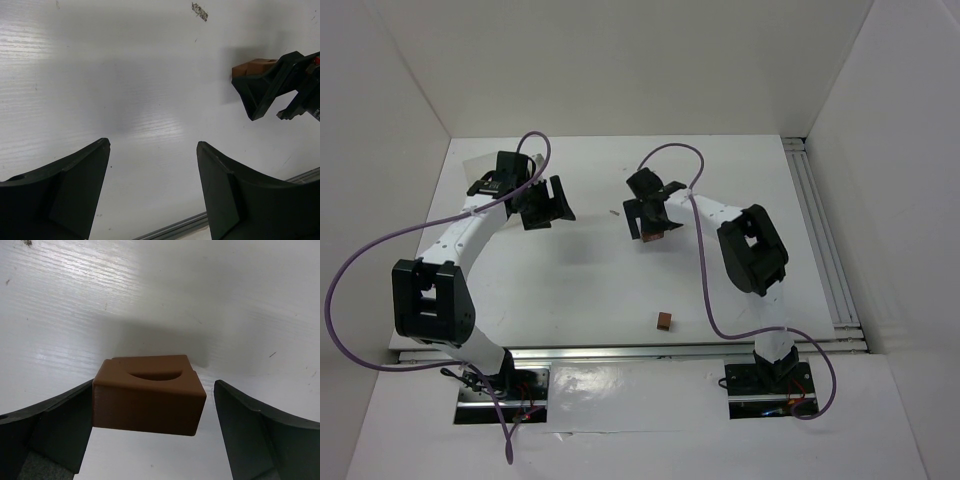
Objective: Build the wood block tower
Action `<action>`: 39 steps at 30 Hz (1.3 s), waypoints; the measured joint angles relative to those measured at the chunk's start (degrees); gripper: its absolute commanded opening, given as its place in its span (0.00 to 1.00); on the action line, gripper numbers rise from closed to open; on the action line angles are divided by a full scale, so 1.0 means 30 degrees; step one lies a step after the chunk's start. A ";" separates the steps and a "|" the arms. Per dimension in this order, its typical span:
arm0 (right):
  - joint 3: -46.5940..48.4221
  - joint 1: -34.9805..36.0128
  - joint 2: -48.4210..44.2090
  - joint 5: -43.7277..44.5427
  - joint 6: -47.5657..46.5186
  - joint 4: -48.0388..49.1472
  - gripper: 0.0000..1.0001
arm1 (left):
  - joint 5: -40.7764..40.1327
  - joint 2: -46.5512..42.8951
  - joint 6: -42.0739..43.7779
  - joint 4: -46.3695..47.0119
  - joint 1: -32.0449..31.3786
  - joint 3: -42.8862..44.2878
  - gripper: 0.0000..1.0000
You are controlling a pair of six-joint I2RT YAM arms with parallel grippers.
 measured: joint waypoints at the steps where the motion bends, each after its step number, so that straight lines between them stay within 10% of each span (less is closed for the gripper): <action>1: 0.0000 0.0000 -0.0029 0.0073 0.0007 0.0000 1.00 | 0.0000 0.0000 0.0007 0.0000 0.0000 0.0000 0.82; 12: 0.0015 0.0000 -0.0889 0.0408 0.0583 0.0007 0.99 | 0.0007 0.0000 0.0000 -0.0007 0.0000 0.0000 0.82; 31: 0.0138 0.0000 -0.1005 0.0823 0.1515 0.0036 0.56 | 0.0007 0.0000 0.0000 -0.0007 0.0000 0.0000 0.82; 39: 0.0007 0.0000 -0.1545 0.0750 0.1508 0.0182 0.54 | 0.0007 0.0000 0.0000 -0.0007 0.0000 0.0000 0.82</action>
